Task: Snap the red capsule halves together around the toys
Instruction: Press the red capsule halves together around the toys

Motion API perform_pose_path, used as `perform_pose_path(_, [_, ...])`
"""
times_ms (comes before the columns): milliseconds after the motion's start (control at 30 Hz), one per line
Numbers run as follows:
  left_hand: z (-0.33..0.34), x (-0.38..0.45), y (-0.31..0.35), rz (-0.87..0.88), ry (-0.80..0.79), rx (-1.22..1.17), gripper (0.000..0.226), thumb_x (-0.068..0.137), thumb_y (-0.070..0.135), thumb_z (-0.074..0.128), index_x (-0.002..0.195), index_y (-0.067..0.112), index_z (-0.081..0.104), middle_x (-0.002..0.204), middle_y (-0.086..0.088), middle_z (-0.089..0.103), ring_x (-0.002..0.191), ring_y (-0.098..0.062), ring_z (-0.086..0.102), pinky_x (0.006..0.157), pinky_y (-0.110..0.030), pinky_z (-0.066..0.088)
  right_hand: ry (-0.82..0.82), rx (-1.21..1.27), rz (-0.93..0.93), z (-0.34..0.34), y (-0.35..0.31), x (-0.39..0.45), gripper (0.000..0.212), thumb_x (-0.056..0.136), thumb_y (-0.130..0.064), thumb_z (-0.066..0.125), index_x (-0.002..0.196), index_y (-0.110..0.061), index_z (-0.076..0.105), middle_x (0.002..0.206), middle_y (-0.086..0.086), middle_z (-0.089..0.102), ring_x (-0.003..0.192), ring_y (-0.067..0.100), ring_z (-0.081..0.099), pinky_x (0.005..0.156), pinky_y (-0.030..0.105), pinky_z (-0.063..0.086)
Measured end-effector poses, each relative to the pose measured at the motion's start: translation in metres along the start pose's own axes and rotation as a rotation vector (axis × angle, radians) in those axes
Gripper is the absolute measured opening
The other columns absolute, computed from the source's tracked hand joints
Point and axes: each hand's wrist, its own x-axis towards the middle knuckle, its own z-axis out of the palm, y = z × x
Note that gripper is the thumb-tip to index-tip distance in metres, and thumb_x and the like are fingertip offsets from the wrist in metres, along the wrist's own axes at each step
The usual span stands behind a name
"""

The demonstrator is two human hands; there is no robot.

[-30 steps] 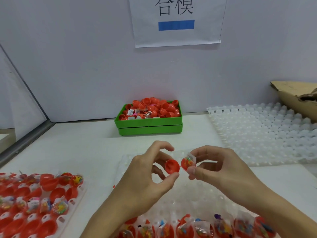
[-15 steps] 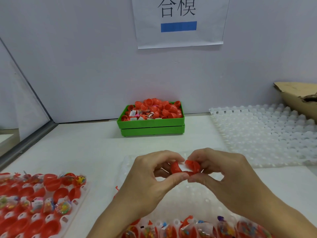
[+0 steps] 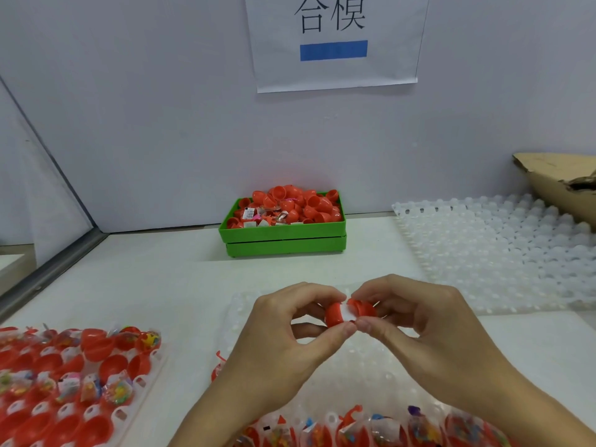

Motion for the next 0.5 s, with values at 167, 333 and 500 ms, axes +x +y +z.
perform_pose_path(167, [-0.0013, 0.0011, 0.0019, -0.017, -0.028, -0.083, 0.015, 0.081, 0.022, 0.073, 0.095, 0.027, 0.071, 0.088, 0.007, 0.070, 0.088, -0.014, 0.068, 0.073, -0.021, 0.056, 0.002, 0.102, 0.010, 0.0002, -0.0031, 0.0010, 0.018, 0.078, -0.025, 0.074, 0.095, -0.028, 0.071, 0.087, -0.003, 0.075, 0.080, 0.019, 0.073, 0.072, 0.026, 0.058])
perform_pose_path(333, [-0.0011, 0.0013, 0.0022, 0.002, -0.050, -0.113, 0.012, 0.081, 0.016, 0.073, 0.090, 0.024, 0.070, 0.088, 0.006, 0.070, 0.086, -0.017, 0.068, 0.073, -0.021, 0.055, 0.014, 0.127, 0.015, 0.0010, -0.0041, 0.0011, 0.017, 0.075, -0.026, 0.076, 0.092, -0.029, 0.072, 0.085, -0.003, 0.075, 0.077, 0.020, 0.072, 0.072, 0.031, 0.059])
perform_pose_path(500, [0.0003, 0.0012, 0.0011, -0.010, -0.035, -0.097, 0.009, 0.082, 0.016, 0.072, 0.088, 0.022, 0.070, 0.086, 0.006, 0.069, 0.086, -0.018, 0.069, 0.070, -0.022, 0.057, 0.016, 0.101, 0.019, 0.0028, -0.0024, 0.0011, 0.024, 0.076, -0.014, 0.082, 0.093, -0.028, 0.073, 0.085, -0.004, 0.075, 0.079, 0.020, 0.073, 0.070, 0.036, 0.060])
